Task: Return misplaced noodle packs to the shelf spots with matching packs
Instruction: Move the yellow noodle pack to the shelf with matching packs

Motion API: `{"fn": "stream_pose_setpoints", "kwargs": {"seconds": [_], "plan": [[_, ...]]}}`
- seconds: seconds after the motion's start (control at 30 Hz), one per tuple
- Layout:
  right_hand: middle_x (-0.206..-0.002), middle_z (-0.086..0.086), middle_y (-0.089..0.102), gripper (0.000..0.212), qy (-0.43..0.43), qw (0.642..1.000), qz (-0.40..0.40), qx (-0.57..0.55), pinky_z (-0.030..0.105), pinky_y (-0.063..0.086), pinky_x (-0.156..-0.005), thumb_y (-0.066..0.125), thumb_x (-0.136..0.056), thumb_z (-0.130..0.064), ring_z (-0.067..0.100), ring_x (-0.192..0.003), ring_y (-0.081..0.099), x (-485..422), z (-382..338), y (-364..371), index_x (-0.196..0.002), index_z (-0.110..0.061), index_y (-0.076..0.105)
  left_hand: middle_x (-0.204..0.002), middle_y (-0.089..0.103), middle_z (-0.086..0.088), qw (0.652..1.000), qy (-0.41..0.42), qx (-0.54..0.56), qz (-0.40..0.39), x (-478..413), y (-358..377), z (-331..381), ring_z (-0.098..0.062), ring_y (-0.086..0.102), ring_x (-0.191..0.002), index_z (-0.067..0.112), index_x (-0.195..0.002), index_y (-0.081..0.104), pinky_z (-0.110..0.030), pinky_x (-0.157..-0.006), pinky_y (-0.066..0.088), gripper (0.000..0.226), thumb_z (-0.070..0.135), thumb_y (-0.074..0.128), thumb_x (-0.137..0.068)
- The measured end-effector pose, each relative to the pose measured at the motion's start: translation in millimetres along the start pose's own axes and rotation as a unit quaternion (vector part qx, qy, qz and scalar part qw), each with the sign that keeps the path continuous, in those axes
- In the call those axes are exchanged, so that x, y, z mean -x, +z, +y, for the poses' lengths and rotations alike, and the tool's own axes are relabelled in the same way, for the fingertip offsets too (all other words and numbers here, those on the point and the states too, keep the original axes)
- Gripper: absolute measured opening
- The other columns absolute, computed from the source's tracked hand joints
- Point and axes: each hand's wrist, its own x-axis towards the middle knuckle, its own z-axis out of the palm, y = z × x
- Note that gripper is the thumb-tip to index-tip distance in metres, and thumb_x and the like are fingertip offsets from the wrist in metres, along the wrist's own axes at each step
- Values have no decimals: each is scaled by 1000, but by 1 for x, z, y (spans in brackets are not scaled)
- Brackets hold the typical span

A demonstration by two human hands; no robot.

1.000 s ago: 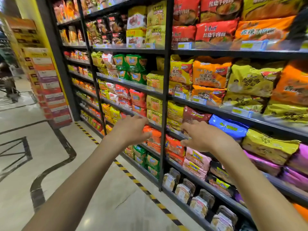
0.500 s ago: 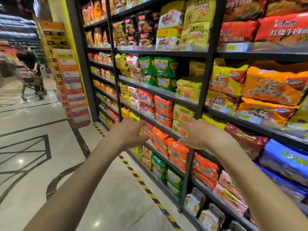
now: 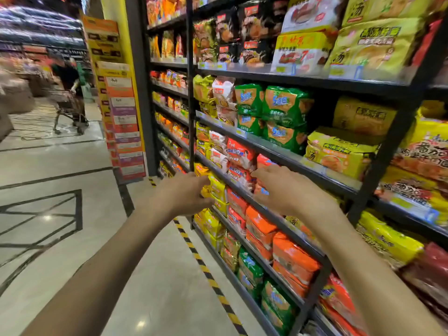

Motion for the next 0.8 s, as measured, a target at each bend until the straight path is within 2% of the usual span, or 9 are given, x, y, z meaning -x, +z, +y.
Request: {"fn": "stream_pose_setpoints", "kwargs": {"seconds": [0.13,0.3,0.4,0.53,0.67,0.8], "plan": [[-137,7,49,51,-22,1000,14,3,47,48,-94,52,-96,-43,32,-124,49,-68,-23,9,-142,-23,45,-143,53,-2,1000,-9,-4,15,-39,3,-48,-28,51,-132,33,-149,41,-45,-97,50,58,60,49,-98],[-138,8,49,48,-43,999,26,15,41,42,-94,51,-99,-41,30,-125,47,-152,-60,23,-142,-21,43,-142,53,-3,999,-15,2,30,-96,4,-116,-29,54,-128,31,-148,43,-49,-98,51,58,59,50,-98],[-138,8,50,47,-37,999,25,22,40,44,-93,52,-97,-42,30,-124,49,-212,-80,28,-139,-21,46,-141,54,-4,999,-10,-2,36,-142,7,-163,-29,54,-127,31,-149,41,-52,-100,50,61,61,48,-97],[-139,6,49,52,-24,999,28,12,46,48,-96,53,-95,-44,30,-128,47,-294,-106,32,-142,-24,43,-141,56,-4,999,-1,-10,39,-205,6,-224,-29,51,-130,32,-150,39,-51,-100,50,62,64,46,-97],[-148,8,41,55,-20,999,37,18,43,45,-101,52,-97,-45,30,-133,42,-364,-126,39,-146,-23,40,-144,52,-3,998,3,-19,59,-260,7,-274,-29,48,-134,31,-150,40,-51,-100,47,62,63,46,-97],[-151,7,39,56,-11,999,37,8,46,40,-107,52,-97,-46,30,-137,37,-427,-139,43,-146,-24,40,-143,52,-2,998,14,-23,64,-307,16,-320,-27,48,-133,30,-147,43,-50,-100,49,59,63,46,-97]]}}
